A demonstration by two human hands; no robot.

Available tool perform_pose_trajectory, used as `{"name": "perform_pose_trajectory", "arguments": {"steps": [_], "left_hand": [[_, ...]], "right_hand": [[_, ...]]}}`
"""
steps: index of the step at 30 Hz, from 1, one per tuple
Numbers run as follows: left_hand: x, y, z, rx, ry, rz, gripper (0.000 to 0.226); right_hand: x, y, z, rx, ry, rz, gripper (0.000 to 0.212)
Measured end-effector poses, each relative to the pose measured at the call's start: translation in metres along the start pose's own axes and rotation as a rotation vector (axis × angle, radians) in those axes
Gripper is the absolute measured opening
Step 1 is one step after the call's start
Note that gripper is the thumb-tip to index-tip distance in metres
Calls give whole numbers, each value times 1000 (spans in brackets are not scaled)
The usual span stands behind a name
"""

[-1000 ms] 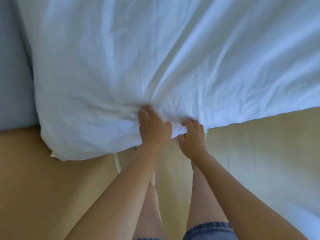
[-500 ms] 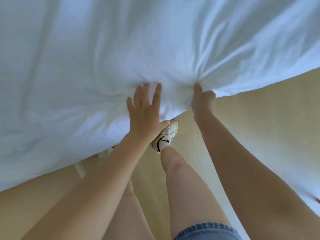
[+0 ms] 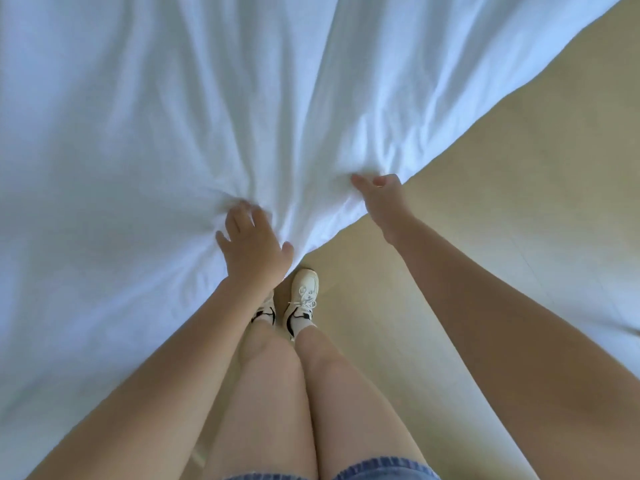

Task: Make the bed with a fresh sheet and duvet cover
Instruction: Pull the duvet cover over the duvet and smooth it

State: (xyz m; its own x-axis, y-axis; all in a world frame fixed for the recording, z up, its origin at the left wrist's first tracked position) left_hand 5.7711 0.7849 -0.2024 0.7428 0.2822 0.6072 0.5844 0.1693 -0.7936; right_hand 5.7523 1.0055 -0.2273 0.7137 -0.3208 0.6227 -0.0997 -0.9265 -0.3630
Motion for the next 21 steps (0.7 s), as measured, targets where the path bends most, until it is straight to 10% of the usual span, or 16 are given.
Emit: {"name": "perform_pose_trajectory", "arguments": {"steps": [11,17,21], "left_hand": [[-64,-22,166,-9,182,-45,83],[-62,-32,192,44,215,-76,105],[-58,-5,198,-337,211,-162,115]], "right_hand": [[-94,-25,38,-778,229,158,90],[-51,-72,31,-812,251,412,26],[-24,-90,76,-617,456,534,30]]}}
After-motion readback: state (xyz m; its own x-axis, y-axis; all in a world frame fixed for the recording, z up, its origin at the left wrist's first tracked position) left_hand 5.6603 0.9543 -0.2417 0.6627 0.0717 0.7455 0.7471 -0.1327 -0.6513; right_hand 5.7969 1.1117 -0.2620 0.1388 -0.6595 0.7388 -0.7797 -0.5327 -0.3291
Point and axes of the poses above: each hand's wrist, its own x-axis away from the middle knuckle, its own y-axis out of the palm, z = x × y, the point moved 7 cm from there along -x, towards the middle knuckle, and after that the axes turned 14 degrees about -y, right-handed, at the moved point
